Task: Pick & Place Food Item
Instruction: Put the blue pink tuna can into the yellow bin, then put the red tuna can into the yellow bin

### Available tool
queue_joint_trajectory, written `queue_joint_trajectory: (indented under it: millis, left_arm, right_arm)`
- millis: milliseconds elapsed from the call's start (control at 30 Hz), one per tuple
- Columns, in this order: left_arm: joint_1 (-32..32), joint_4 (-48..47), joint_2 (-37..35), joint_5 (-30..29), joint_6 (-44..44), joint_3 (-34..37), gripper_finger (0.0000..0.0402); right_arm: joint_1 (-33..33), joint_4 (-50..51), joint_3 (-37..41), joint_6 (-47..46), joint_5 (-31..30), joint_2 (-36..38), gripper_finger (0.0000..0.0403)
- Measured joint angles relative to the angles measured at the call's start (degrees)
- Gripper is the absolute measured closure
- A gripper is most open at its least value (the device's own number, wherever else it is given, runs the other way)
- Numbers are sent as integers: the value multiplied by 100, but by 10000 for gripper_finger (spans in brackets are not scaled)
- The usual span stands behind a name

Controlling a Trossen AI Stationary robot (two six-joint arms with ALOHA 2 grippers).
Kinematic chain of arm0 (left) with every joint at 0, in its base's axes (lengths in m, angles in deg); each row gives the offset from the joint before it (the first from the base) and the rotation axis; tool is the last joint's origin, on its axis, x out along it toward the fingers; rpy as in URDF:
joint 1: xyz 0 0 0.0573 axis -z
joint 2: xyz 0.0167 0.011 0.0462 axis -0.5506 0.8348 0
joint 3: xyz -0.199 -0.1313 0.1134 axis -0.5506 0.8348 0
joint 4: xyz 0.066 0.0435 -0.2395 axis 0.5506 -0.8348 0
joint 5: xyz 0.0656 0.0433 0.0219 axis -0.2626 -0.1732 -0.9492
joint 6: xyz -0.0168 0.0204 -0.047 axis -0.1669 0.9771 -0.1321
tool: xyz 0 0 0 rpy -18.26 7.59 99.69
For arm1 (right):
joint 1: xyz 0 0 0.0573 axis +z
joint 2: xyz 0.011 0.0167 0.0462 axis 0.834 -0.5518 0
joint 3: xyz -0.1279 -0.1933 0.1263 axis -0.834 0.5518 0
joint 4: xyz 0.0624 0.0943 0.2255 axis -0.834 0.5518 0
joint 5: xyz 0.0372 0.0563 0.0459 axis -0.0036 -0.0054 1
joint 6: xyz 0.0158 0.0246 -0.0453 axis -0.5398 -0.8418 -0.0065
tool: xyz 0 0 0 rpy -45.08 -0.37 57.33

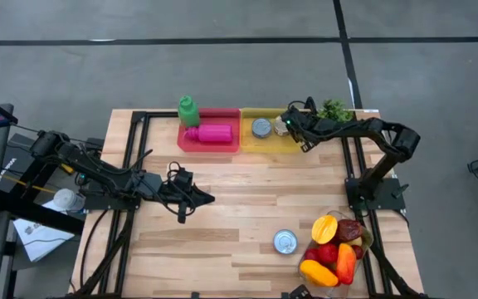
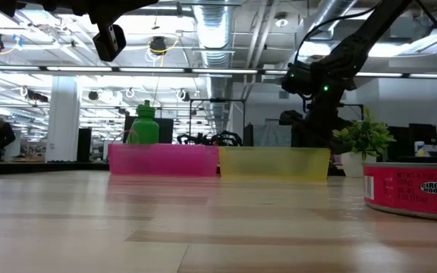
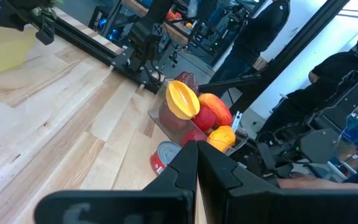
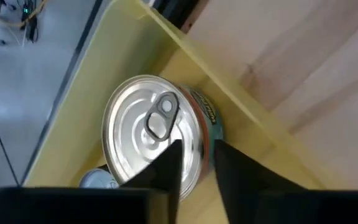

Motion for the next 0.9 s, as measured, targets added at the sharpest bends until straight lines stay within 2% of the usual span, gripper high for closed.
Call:
queue_joint_trajectory:
  millis: [167,267,367,433,500,633,767,900]
  left_arm:
    - [0,2,0,58,0,-1,402]
    - [2,2,0,151,-3,0,402]
    - [2,2,0,222,-3,-2,402]
    - [2,2,0,223,-3,0,402]
    - [2,2,0,223,0,-2,402]
    - [2,2,0,223,26,0,402]
    - [2,2,0,223,26,0,402]
    - [2,2,0,223,30,-2,402]
  right_arm:
    - [-32,-30,4,971,226,458,234]
    - [-32,-28,4,2011,255,1032,184]
    - [25,-9,4,2979,473,1802,151]
    - [149,110,2,3701,851,2339,144]
    - [354,435,-3,4508,1488,2820,146]
    - [1199,1956,-7,5638,2698,3319,158]
    - [2429,3556,4,5971,2743,3183,168]
    - [3515,3824,9,6016,2522,2730,163]
